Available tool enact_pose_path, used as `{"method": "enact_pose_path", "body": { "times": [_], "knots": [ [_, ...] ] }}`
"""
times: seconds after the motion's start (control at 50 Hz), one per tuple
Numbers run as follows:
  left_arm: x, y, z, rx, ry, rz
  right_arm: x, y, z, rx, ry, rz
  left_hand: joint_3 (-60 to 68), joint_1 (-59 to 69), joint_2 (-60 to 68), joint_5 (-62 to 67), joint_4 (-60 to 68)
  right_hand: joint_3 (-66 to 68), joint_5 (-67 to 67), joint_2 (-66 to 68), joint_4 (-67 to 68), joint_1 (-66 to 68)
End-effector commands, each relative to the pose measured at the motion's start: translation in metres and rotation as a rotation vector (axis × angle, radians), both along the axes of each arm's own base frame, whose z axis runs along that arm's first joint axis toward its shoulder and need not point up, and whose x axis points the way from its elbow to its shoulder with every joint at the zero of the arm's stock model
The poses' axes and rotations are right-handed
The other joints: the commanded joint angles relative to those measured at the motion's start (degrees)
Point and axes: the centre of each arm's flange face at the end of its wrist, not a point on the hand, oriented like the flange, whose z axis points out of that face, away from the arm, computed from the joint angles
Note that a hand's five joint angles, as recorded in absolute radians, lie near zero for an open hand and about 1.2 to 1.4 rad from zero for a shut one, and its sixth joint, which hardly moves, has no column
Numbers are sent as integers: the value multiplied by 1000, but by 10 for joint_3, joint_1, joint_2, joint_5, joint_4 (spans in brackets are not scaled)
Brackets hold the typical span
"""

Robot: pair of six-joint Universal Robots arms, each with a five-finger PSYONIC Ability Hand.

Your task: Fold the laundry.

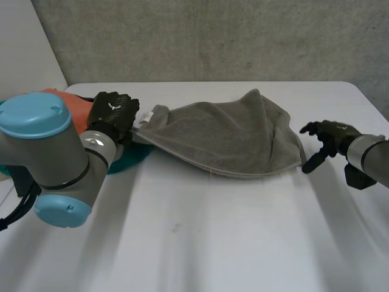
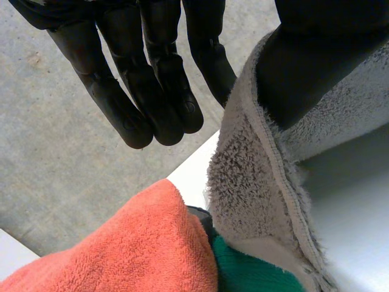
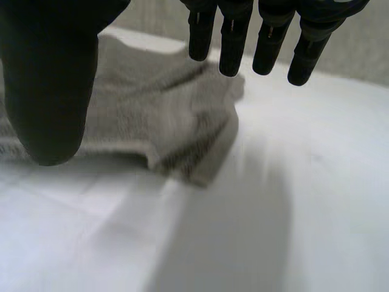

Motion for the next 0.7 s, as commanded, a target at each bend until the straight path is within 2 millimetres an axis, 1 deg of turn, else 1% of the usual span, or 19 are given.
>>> {"method": "enact_pose_path", "body": {
  "times": [0.02,0.1,0.18,0.36,0.48,0.54,0.62,0.64,0.68,0.7],
  "knots": [
    [3,-3,4,-6,6,1,5,-7,-27,131,-12,-43,119,125,114,141,113,3,14,-19,0,-12],
    [5,-3,8,-6,20,3,12,-15,-37,151,-60,-92,119,125,114,141,113,-2,9,-24,-5,-17],
    [6,-3,10,-3,32,6,17,-21,-45,146,-71,-124,119,125,114,141,113,-3,7,-26,-7,-19],
    [7,-5,11,-4,38,10,32,-31,-54,73,-55,-144,119,125,114,141,113,12,22,-11,9,-4],
    [8,-4,12,-2,39,12,39,-41,-55,-9,-50,-149,119,125,114,141,113,72,83,50,69,57],
    [9,-3,13,0,38,12,44,-45,-56,-44,-48,-137,119,125,114,141,113,123,133,100,119,107],
    [9,-2,12,9,33,12,49,-47,-56,-72,-30,-122,119,125,114,141,113,341,351,318,338,325],
    [10,-2,11,17,28,14,48,-49,-54,-84,-21,-126,119,125,114,141,113,473,484,451,470,458],
    [11,-1,11,23,22,15,44,-51,-50,-97,-5,-131,119,125,114,141,113,627,637,604,624,612],
    [12,-1,11,27,20,15,42,-52,-47,-103,4,-133,119,125,114,141,113,628,638,605,624,612]
  ]
}}
